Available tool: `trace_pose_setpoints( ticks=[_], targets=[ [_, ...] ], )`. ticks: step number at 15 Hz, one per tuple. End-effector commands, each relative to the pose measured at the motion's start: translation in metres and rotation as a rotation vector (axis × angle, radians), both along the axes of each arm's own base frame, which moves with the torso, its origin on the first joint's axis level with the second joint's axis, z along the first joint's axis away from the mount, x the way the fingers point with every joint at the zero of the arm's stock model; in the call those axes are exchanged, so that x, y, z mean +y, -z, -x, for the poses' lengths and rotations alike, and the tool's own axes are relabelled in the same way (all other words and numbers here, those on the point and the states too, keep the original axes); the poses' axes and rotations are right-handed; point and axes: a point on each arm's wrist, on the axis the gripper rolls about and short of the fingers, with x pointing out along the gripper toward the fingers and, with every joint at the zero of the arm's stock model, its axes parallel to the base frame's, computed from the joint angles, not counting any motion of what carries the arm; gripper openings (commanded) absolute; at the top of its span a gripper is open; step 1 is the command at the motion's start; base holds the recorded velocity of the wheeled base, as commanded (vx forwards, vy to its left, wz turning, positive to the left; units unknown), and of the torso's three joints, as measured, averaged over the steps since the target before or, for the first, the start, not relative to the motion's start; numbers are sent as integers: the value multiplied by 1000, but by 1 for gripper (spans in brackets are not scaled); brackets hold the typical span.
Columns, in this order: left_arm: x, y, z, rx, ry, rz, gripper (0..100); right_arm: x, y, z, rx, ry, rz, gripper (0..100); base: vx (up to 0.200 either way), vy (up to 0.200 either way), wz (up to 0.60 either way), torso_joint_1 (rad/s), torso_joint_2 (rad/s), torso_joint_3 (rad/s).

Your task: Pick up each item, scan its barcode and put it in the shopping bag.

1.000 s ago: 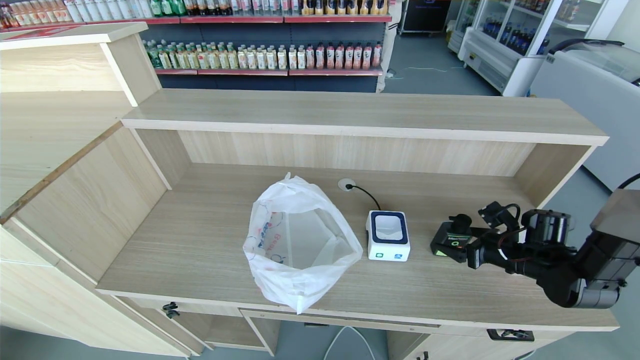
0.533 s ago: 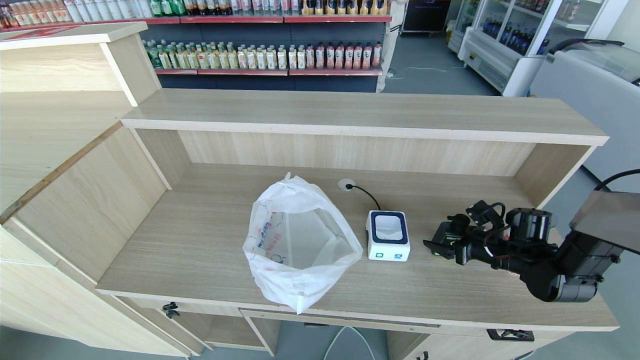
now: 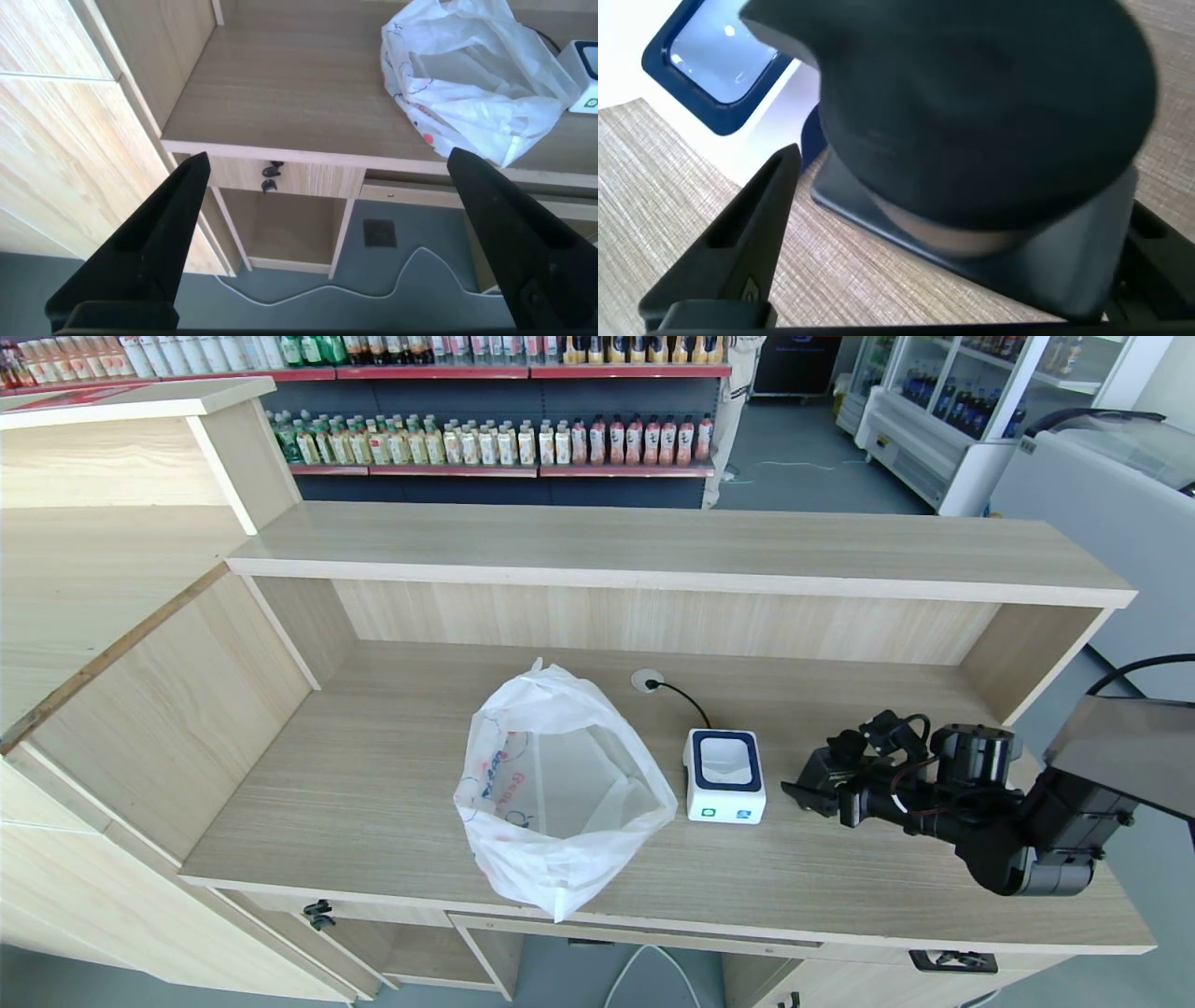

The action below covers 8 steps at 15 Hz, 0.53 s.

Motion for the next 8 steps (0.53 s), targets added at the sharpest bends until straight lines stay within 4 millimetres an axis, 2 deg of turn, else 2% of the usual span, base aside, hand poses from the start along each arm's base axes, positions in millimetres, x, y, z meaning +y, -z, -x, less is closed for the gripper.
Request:
trace_pose_setpoints(
  ticks=[1, 2, 3, 8],
  targets=[
    [0, 0, 0, 0, 0, 0, 100, 0, 1, -2, -1, 0, -3, 100, 0, 0, 0, 0, 0, 0],
    [0, 0, 0, 0, 0, 0, 100, 0, 0, -2, -3, -2, -4, 100, 0, 0, 0, 0, 0, 0],
    [0, 0, 0, 0, 0, 0, 100, 0, 0, -2, -6, -11, -6, 0, 0, 0, 0, 0, 0, 0],
    [0, 0, 0, 0, 0, 0, 100, -2, -4, -1, -37, -8, -6, 0, 0, 0, 0, 0, 0, 0]
  ],
)
